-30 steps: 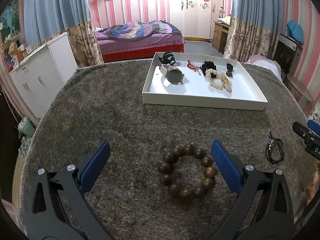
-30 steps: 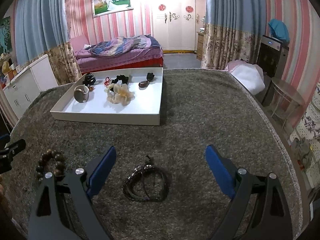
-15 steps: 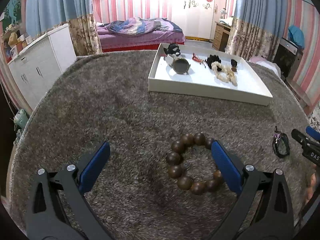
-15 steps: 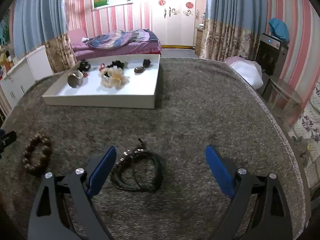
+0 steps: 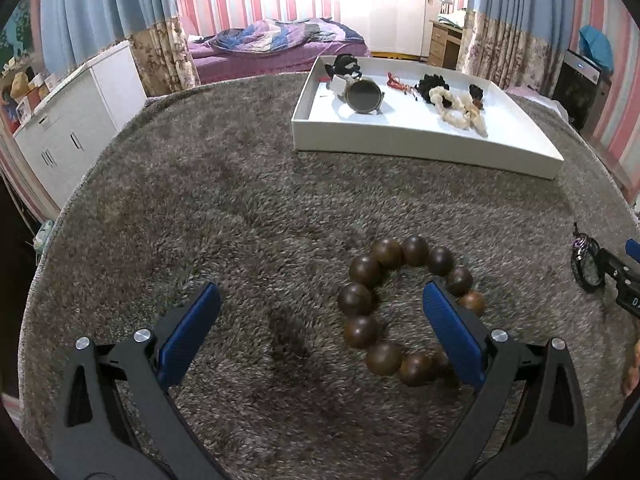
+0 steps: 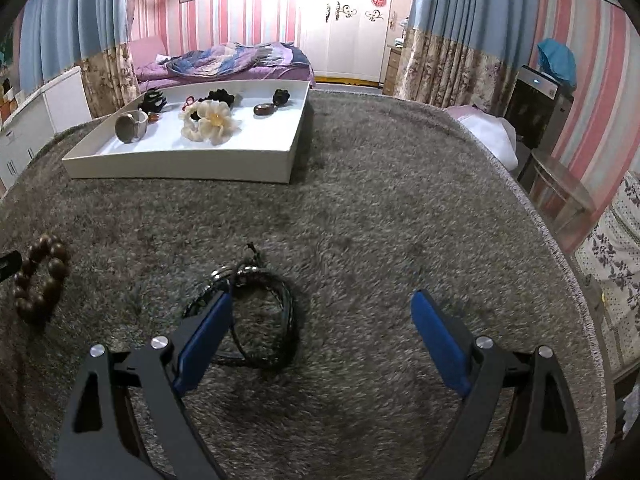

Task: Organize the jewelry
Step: 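Move both tools back to the wooden bead bracelet and black leather bracelet, then grasp the brown bead bracelet with the left tool while the right tool grasps the black leather bracelet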

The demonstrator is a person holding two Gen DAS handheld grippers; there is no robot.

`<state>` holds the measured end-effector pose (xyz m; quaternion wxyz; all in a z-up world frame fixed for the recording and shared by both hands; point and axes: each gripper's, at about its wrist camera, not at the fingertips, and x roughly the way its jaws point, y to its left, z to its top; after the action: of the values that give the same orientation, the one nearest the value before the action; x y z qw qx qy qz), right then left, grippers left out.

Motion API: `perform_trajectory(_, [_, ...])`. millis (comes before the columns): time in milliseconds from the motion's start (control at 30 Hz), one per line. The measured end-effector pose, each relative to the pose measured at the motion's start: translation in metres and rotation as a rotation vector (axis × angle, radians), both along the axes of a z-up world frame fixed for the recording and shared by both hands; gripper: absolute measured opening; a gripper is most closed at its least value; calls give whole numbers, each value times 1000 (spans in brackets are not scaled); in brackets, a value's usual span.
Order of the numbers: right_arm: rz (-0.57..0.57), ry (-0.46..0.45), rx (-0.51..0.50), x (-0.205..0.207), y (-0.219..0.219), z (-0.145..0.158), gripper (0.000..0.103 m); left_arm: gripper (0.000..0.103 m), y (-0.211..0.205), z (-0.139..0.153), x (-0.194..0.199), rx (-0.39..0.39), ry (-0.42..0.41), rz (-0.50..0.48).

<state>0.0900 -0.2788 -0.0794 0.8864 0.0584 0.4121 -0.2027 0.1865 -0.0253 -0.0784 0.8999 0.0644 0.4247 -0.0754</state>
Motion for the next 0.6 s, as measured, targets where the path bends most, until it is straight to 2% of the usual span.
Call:
perform_trajectory(200, [-15,-14,35,-1,-9,-1,89,100,-1,-6,10,-1,36,-1])
perform_trajectory(267, [-27,-28,48,-1,-13,-1,70,100,-2,-7,13,-7,46,-1])
perform_trajectory(400, [-17,-4,81,5,-17,-6,70,100,-4,-7,18,-19,47,-7])
perform_trajectory(500, [6,19,87,10,-12,-12,70,100,-9,-7,17,-1,35,-13])
perform_trajectory(600, [19,41,89,14,-8,-18,70,95,-14,-10,17,2,42,-27])
